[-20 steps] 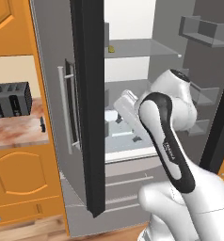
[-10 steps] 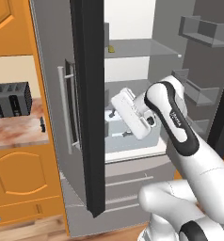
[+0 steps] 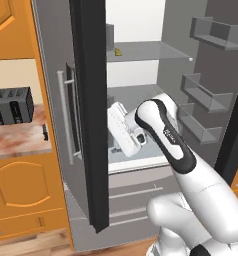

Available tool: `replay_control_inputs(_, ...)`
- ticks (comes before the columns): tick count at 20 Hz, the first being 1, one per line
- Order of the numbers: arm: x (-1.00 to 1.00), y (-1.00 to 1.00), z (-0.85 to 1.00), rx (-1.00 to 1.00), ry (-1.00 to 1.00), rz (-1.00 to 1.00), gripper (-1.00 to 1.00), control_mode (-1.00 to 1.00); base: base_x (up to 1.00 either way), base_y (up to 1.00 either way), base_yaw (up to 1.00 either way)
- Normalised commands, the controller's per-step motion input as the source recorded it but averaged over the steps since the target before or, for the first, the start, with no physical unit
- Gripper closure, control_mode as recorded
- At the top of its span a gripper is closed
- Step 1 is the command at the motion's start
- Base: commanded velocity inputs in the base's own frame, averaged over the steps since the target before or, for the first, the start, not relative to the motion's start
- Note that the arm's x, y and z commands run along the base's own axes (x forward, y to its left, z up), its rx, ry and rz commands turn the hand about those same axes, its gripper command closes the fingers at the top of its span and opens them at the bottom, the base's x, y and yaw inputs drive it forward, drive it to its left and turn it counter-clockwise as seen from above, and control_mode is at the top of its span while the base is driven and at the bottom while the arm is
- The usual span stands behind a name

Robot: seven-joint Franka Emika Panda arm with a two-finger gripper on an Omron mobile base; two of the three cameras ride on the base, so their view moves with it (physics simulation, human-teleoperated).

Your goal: Retrieve the butter from the fridge and place it on a plate on the dining table. Then retrieve the butter knife by the fridge and place it near the plate.

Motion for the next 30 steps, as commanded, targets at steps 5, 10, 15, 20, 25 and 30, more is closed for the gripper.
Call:
replay_control_inputs(5,-0.16,0.47,-0.16,0.01,0.00,0.00,-1.00,-1.00,0.00,0.00,0.00)
replay_control_inputs(10,-0.63,0.56,0.00,0.00,-0.02,-0.03,-1.00,-1.00,0.00,0.00,0.00)
replay_control_inputs(15,-0.45,0.37,0.10,0.00,-0.07,-0.11,-1.00,-1.00,0.00,0.00,0.00)
replay_control_inputs(20,-0.10,-0.66,0.03,-0.05,-0.03,-0.17,-1.00,-1.00,0.00,0.00,0.00)
replay_control_inputs(25,-0.18,-0.98,0.42,-0.12,-0.19,-0.11,-1.00,-1.00,0.00,0.00,0.00)
replay_control_inputs(30,0.28,-0.72,0.45,-0.68,-0.20,0.11,-1.00,-1.00,0.00,0.00,0.00)
